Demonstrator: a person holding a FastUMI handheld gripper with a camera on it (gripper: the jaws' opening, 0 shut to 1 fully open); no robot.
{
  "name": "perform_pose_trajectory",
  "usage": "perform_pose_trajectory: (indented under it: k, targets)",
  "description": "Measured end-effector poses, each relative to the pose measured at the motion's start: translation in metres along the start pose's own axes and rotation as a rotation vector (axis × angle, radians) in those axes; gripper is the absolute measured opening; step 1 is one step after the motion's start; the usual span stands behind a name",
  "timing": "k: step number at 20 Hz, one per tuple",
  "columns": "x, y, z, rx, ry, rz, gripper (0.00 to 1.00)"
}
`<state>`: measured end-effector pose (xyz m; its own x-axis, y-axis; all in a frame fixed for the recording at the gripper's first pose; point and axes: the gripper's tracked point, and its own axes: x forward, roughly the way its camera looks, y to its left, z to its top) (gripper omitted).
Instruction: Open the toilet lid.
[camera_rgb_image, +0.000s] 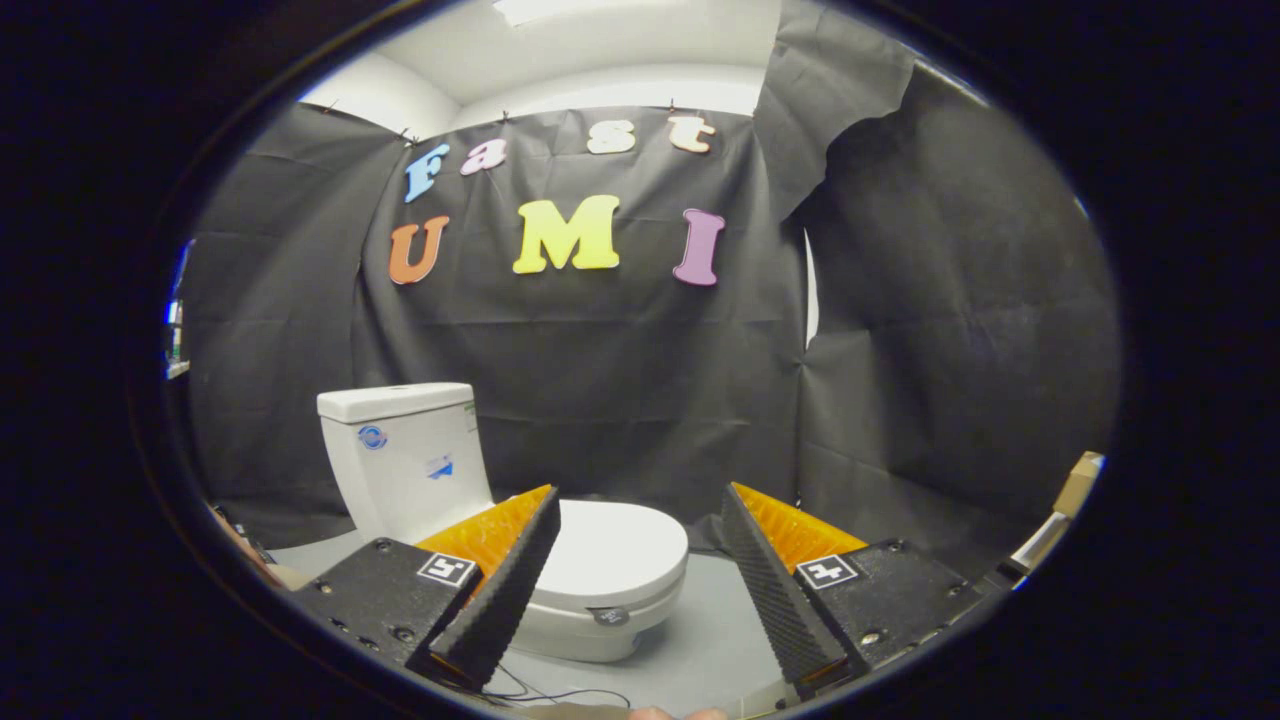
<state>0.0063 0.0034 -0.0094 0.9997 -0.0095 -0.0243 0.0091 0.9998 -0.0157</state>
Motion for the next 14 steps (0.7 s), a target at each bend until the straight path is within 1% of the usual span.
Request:
perform_pose_trajectory:
  k: [8,11,14]
  targets:
    - [0.002,0.003,-0.006,0.004,0.021,0.005,1.0]
    - [0.005,0.007,-0.021,0.033,0.08,0.013,1.0]
    - [0.006,0.013,-0.025,0.035,0.093,0.024,1.0]
